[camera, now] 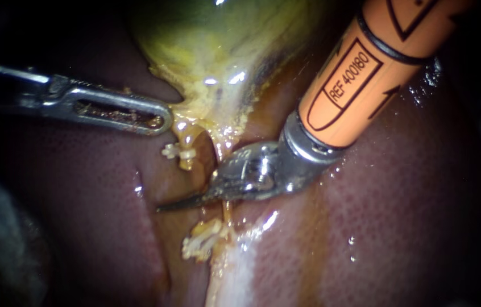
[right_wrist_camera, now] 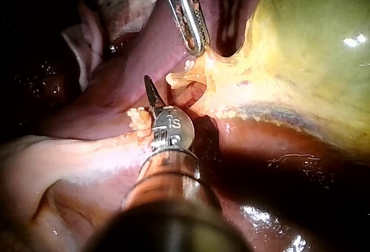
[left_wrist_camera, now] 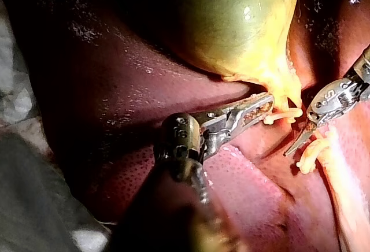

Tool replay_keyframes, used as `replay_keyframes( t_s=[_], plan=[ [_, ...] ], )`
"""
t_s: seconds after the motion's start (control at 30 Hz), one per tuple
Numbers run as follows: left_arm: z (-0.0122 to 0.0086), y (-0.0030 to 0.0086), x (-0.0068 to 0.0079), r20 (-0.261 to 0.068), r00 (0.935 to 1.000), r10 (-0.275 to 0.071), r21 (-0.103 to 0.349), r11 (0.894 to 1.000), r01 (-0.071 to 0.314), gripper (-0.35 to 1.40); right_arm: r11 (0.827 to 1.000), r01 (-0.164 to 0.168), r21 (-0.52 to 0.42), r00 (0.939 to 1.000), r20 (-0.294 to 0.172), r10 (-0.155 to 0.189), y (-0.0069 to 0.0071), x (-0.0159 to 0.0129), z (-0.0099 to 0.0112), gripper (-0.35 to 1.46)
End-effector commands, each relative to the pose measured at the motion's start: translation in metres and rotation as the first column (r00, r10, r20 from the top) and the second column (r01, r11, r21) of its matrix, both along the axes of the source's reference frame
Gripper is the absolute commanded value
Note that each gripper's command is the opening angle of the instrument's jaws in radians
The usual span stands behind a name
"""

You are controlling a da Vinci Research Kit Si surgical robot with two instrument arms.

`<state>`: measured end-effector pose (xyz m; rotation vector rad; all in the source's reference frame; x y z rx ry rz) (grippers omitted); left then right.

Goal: Go back from the cut left tube

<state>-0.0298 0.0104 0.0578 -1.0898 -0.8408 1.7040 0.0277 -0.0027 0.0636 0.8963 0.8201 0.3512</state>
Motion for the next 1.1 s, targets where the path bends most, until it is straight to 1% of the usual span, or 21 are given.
replay_keyframes(
  t_s=[0.03,0.07,0.13,0.17,0.2,0.23,0.27,0.3,0.33,0.53,0.57,0.6,0.63,0.77,0.83,0.9,0.97,1.03,1.1],
  plan=[
    [0.0,0.0,0.0,0.0,1.0,0.0,0.0,1.0,0.0,-0.35,1.0,0.001,0.0,1.0,0.0,-0.001,-0.0001,0.0001,-0.0001,-0.35],
    [0.0,0.0,0.0,0.0,1.0,0.0,0.0,1.0,0.0,-0.35,1.0,0.001,-0.001,1.0,0.0,-0.001,-0.0002,0.0001,-0.0001,-0.33],
    [0.0,0.0,0.0,0.0,1.0,0.0,0.0,1.0,0.0,-0.35,1.0,0.001,-0.002,1.0,0.0,-0.001,-0.0005,0.0001,-0.0001,0.37],
    [0.0,0.0,0.0,0.0,1.0,0.0,0.0,1.0,0.0,-0.35,1.0,-0.009,-0.009,1.0,0.001,0.009,-0.0006,0.0001,-0.0001,0.59],
    [0.0,0.0,0.0,0.0,1.0,0.0,0.0,1.0,0.0,-0.35,1.0,-0.022,-0.016,0.9998,0.003,0.022,-0.0007,0.0002,-0.0002,0.74],
    [0.0,0.0,0.0,0.0,1.0,0.0,0.0,1.0,0.0,-0.35,0.998,-0.056,-0.036,0.9984,0.007,0.057,-0.0008,0.0002,-0.0002,0.88],
    [0.0,0.0,0.0,0.0,1.0,0.0,0.0,1.0,0.0,-0.35,0.995,-0.084,-0.051,0.9963,0.011,0.085,-0.0008,0.0002,-0.0003,0.96],
    [0.0,0.0,0.0,0.0,1.0,0.0,0.0,1.0,0.0,-0.35,0.993,-0.1,-0.057,0.9948,0.014,0.1,-0.0008,0.0002,-0.0003,1.03],
    [0.0,0.0,0.0001,0.0,1.0,0.0,0.0,1.0,0.0,-0.35,0.992,-0.112,-0.059,0.9934,0.019,0.114,-0.0008,0.0002,-0.0003,1.08],
    [0.0,0.0,0.0001,0.0,1.0,0.001,0.0,1.0,-0.001,-0.35,0.987,-0.149,-0.062,0.9878,0.035,0.152,-0.0008,0.0,-0.0005,1.32],
    [0.0,0.0,0.0001,0.001,1.0,0.001,0.0,1.0,-0.001,-0.35,0.986,-0.157,-0.062,0.9864,0.039,0.16,-0.0009,-0.0001,-0.0006,1.35],
    [0.0,0.0,0.0002,0.001,1.0,0.001,0.0,1.0,-0.001,-0.35,0.983,-0.172,-0.063,0.9835,0.045,0.175,-0.0009,-0.0002,-0.0008,1.4],
    [0.0,0.0,0.0002,0.001,1.0,0.001,0.0,1.0,-0.001,-0.35,0.98,-0.182,-0.08,0.982,0.036,0.186,-0.001,-0.0004,-0.0011,1.43],
    [0.0,0.0,0.0004,0.002,1.0,0.003,0.0,1.0,-0.003,-0.35,0.972,-0.187,-0.144,0.9815,0.013,0.191,-0.0007,-0.0026,-0.0031,1.43],
    [0.0,0.0,0.0005,0.002,1.0,0.003,0.0,1.0,-0.003,-0.35,0.965,-0.192,-0.177,0.9803,0.012,0.197,-0.0005,-0.0038,-0.004,1.43],
    [0.0,0.0,0.0005,0.002,1.0,0.003,0.0,1.0,-0.003,-0.35,0.958,-0.191,-0.213,0.9792,0.027,0.201,0.0,-0.0052,-0.005,1.43],
    [0.0,0.0,0.0005,0.002,1.0,0.003,0.0,1.0,-0.003,-0.35,0.95,-0.174,-0.259,0.9809,0.039,0.191,0.0005,-0.0064,-0.0057,1.43],
    [0.0,0.0,0.0005,0.002,1.0,0.003,0.0,1.0,-0.003,-0.35,0.937,-0.145,-0.318,0.9839,0.054,0.171,0.0012,-0.0079,-0.0064,1.43],
    [0.0,0.0,0.0006,0.002,1.0,0.003,0.0,1.0,-0.003,-0.35,0.924,-0.118,-0.364,0.9848,0.077,0.156,0.0019,-0.0093,-0.007,1.43]
  ],
)
